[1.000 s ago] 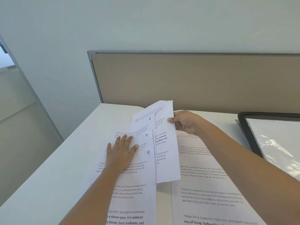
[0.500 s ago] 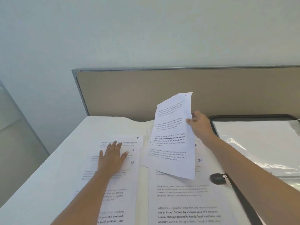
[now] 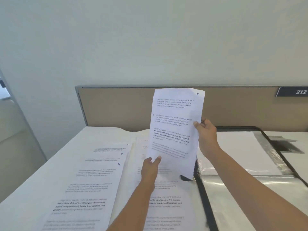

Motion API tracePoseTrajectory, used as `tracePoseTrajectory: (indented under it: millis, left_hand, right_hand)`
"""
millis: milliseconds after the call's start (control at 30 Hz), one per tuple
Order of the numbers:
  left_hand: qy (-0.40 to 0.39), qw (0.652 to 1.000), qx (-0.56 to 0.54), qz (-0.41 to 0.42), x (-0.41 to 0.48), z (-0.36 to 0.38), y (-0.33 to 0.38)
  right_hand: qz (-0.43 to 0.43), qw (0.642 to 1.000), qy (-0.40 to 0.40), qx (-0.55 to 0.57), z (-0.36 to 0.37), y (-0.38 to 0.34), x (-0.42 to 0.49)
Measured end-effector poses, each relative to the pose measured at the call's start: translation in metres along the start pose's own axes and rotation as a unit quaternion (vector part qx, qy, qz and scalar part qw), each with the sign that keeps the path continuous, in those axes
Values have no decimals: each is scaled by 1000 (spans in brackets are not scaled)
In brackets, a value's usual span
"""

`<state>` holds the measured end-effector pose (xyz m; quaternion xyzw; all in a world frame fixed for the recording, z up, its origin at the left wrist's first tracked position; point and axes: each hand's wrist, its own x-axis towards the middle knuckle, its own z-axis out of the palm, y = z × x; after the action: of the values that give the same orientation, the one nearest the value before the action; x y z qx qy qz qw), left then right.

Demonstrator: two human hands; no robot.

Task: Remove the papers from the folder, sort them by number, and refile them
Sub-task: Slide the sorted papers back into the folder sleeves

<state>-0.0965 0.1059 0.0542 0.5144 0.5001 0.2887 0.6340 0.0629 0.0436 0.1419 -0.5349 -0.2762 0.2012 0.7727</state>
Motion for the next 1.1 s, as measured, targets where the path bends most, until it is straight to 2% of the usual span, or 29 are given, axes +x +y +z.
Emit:
tracePoseTrajectory:
  millis: [167,267,367,567,733,900,1100]
  left_hand:
    - [-17,982,-181,-52,-33,46,4]
    - [1,962,-270,-35,-55,67,7]
    - [42,952,-304,-10,-77,81,6]
    - [77,978,-184,63,-112,102,-4]
    - [64,987,-102,106,-139,119,-23]
    - [46,990,-96,89,-167,142,-50]
    - [46,991,-82,91,-176,173,-57]
  right_hand:
    - [81,986,15,148,-37,-22,-12]
    - [108,980,14,169,-68,-33,-20]
    - [124,977,20,172,-105,-44,-26]
    - [168,977,17,128,-192,-55,-26]
    - [216,975,21,49,-270,-59,-22]
    - [256,965,50,11,-337,-57,-21]
    - [256,964,34,-67,-400,-56,-28]
